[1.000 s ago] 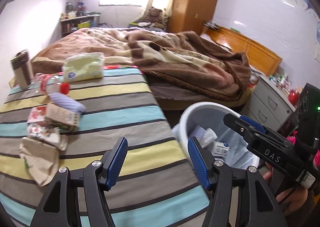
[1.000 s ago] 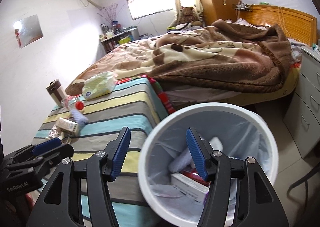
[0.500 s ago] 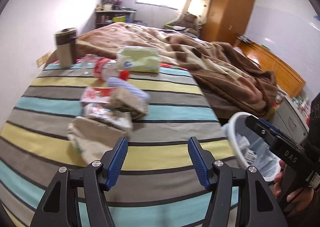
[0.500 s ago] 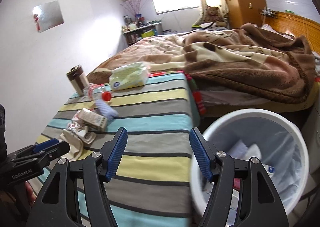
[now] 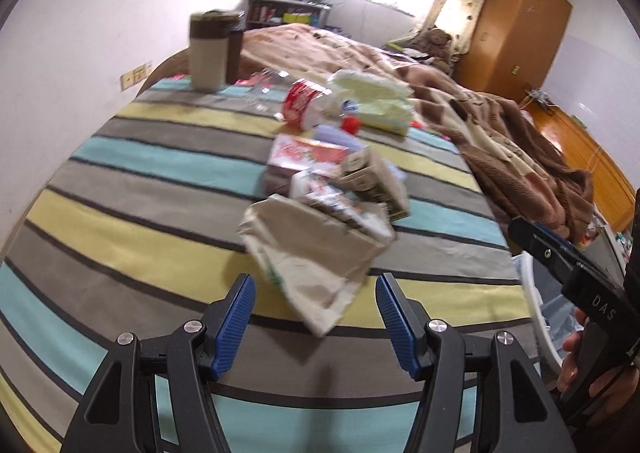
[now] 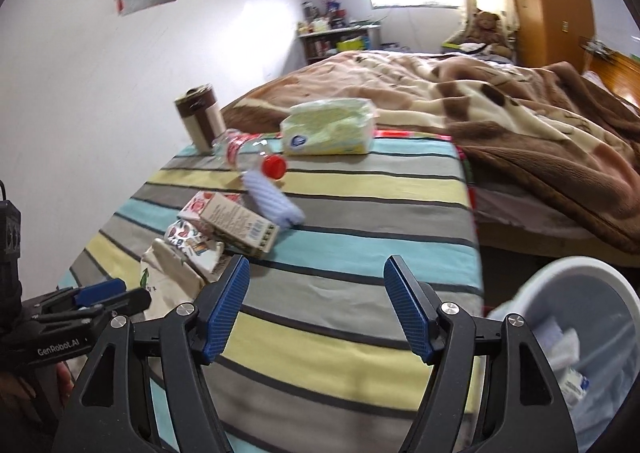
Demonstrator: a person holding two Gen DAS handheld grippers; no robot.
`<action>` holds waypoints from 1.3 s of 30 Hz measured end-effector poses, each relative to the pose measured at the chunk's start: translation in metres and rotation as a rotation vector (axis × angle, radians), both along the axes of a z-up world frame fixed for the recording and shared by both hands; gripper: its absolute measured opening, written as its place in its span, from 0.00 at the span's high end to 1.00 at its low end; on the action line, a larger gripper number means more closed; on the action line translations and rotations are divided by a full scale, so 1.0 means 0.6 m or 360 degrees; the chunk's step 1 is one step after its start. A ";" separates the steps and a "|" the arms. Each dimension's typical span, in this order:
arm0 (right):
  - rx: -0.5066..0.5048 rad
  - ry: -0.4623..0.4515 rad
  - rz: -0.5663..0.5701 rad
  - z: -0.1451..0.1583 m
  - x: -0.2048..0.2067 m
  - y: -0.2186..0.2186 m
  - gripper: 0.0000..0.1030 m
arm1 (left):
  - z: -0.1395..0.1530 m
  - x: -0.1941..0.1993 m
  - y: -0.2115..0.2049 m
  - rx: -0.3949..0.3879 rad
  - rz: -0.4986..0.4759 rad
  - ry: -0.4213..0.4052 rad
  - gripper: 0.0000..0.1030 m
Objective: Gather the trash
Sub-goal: 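Grasp the beige cloth bag with the left tool while the right tool grasps the white-green paper box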
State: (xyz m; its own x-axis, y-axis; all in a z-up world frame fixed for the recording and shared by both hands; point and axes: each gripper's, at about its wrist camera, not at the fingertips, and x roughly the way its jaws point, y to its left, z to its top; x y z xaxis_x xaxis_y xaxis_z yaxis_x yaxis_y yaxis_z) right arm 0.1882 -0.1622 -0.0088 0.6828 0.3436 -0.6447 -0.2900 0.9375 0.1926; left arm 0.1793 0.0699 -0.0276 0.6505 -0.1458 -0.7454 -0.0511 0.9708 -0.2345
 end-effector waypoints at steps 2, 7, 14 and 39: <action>-0.0012 0.0008 0.0029 -0.003 0.010 0.012 0.31 | -0.012 0.005 0.013 -0.0028 0.0023 0.0035 0.39; -0.0057 0.0031 0.0102 -0.015 0.037 0.044 0.31 | -0.036 0.019 0.034 -0.0055 0.0053 0.0112 0.39; -0.0054 0.0064 0.0248 -0.026 0.068 0.080 0.31 | -0.056 0.033 0.031 -0.0064 0.0036 0.0150 0.39; -0.0179 0.0189 0.0266 -0.060 0.127 0.123 0.30 | -0.056 0.041 0.077 0.0224 0.0001 0.0179 0.39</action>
State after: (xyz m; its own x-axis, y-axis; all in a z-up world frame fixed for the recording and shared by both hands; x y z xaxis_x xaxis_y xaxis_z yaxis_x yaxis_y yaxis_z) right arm 0.2645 -0.0884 -0.0450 0.5394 0.3668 -0.7580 -0.4244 0.8959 0.1314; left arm 0.2040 0.1159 -0.0611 0.5617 -0.0343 -0.8266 -0.0699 0.9936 -0.0887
